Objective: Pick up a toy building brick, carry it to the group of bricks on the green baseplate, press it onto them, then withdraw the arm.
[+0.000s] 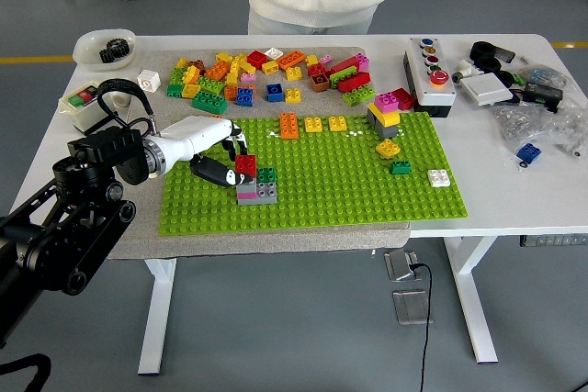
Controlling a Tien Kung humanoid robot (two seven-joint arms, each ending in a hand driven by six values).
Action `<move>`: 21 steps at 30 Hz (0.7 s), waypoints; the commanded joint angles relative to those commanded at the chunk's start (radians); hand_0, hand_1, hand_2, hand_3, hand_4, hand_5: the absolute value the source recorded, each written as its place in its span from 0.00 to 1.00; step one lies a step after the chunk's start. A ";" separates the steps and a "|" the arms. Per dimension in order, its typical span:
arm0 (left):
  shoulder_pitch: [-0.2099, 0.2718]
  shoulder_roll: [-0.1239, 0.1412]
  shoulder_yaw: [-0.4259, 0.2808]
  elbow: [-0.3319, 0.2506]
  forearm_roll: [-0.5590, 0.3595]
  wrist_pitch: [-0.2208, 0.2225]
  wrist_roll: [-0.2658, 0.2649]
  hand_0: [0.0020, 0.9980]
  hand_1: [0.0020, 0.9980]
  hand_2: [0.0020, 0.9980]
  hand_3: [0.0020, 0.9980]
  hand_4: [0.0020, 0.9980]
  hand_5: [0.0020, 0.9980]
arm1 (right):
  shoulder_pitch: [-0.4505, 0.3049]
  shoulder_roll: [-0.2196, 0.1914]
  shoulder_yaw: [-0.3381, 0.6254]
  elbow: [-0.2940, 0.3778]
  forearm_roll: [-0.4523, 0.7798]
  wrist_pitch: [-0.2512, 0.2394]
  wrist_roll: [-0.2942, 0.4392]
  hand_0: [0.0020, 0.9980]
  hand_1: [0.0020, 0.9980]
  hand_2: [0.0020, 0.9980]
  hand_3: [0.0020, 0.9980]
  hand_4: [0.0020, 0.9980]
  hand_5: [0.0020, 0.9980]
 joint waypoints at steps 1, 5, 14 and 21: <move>-0.001 -0.001 -0.001 0.001 0.000 0.001 0.000 0.74 0.67 0.60 0.58 0.81 0.40 | 0.000 0.000 -0.001 0.000 0.000 0.000 0.000 0.75 0.64 0.68 0.63 0.85 0.56; -0.005 -0.003 -0.003 0.004 0.000 0.003 0.001 0.74 0.67 0.60 0.58 0.81 0.40 | 0.000 0.000 -0.001 0.000 0.000 0.000 0.000 0.75 0.64 0.68 0.63 0.85 0.56; -0.012 -0.007 -0.004 0.018 0.000 0.009 0.000 0.74 0.67 0.61 0.59 0.83 0.41 | 0.002 0.000 -0.003 0.000 0.003 0.002 0.000 0.75 0.64 0.68 0.63 0.85 0.56; -0.013 -0.009 -0.005 0.022 0.000 0.009 0.000 0.75 0.67 0.61 0.59 0.85 0.43 | 0.002 -0.001 -0.004 0.000 0.005 0.003 0.000 0.75 0.64 0.68 0.63 0.85 0.56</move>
